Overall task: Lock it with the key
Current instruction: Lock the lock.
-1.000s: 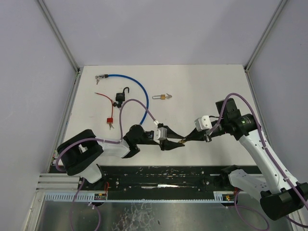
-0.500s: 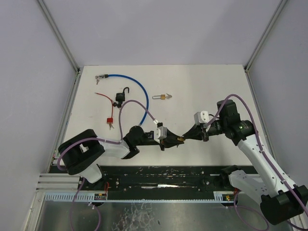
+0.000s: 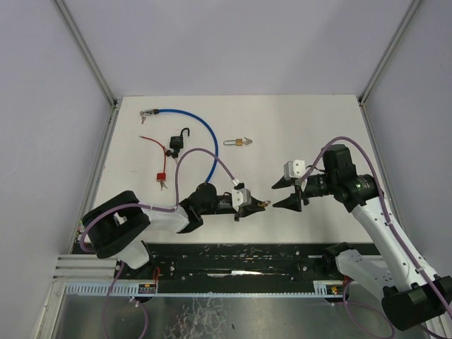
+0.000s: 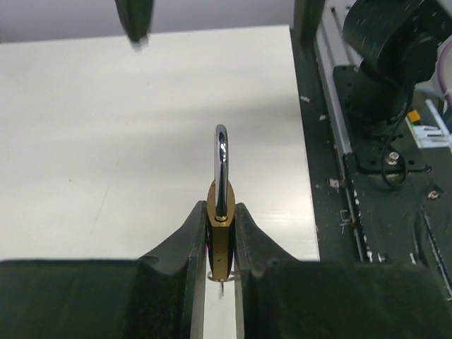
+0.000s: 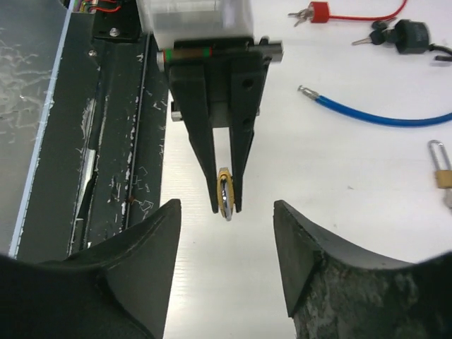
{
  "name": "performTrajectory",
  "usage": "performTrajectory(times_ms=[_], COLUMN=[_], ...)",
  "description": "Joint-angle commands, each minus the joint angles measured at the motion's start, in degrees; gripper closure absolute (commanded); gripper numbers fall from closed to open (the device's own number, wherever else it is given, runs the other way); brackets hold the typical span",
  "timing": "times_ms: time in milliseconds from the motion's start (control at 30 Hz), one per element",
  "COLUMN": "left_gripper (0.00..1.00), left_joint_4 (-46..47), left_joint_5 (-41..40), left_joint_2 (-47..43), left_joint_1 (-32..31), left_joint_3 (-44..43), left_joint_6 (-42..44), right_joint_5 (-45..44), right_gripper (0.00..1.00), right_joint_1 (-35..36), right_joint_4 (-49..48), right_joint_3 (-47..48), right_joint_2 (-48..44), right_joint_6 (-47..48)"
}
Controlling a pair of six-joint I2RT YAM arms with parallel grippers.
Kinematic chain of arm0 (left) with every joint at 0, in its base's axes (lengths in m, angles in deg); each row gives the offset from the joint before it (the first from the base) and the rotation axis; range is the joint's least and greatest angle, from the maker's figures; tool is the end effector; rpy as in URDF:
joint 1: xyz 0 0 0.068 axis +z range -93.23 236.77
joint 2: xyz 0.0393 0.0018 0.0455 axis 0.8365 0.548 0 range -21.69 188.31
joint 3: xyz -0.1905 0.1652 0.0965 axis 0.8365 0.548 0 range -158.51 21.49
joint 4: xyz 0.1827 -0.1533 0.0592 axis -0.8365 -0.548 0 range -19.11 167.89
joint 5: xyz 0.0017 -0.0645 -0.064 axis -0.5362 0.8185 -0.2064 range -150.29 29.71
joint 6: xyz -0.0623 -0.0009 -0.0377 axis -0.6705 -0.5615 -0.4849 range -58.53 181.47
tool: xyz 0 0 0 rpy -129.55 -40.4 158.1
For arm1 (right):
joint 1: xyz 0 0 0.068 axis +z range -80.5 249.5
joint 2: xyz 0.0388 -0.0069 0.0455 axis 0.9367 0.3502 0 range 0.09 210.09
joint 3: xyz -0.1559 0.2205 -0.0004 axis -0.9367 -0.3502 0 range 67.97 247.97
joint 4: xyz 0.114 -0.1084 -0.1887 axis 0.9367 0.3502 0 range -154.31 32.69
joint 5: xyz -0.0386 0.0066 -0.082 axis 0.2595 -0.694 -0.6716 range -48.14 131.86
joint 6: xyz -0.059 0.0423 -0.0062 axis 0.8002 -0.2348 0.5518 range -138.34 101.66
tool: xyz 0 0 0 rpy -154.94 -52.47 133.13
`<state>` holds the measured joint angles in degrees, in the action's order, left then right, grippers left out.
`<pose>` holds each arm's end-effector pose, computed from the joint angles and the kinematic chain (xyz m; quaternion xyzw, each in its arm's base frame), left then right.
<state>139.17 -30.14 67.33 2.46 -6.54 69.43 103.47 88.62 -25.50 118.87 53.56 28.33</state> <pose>0.1532 -0.2655 0.2048 0.5100 0.4876 -0.4380 0.5571 0.1453 0.1068 0.3050 -0.6021 0.5428 0.3691 0.4546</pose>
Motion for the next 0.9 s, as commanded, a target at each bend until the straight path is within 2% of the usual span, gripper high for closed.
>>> performTrajectory(times_ms=[0, 167, 400, 633, 867], left_gripper=[0.99, 0.99, 0.99, 0.99, 0.99], left_joint_4=[-5.36, -8.28, -9.11, -9.08, -8.61], left_joint_5=[-1.62, -1.62, -1.36, -1.02, -0.80], left_joint_2=[-1.74, -1.65, -1.40, -1.13, -0.87], left_joint_1=[-0.11, -0.75, -0.93, -1.10, -1.17], left_joint_3=[-2.71, -4.18, -4.99, -5.41, -5.63], left_joint_6=[5.23, 5.30, 4.66, 4.25, 3.95], right_joint_5=[-3.66, -3.30, -9.21, -8.85, -9.75], right_gripper=[0.45, 0.49, 0.50, 0.64, 0.69], right_joint_1=[-0.27, 0.92, 4.14, 5.25, 6.14], right_joint_4=[7.87, 10.05, 3.53, 2.20, 1.45], right_joint_3=[6.84, 5.61, 0.84, -0.06, -1.01], right_joint_2=[-0.41, 2.53, 2.36, 3.47, 4.23], right_joint_6=[7.69, 12.78, 12.23, 11.88, 11.60])
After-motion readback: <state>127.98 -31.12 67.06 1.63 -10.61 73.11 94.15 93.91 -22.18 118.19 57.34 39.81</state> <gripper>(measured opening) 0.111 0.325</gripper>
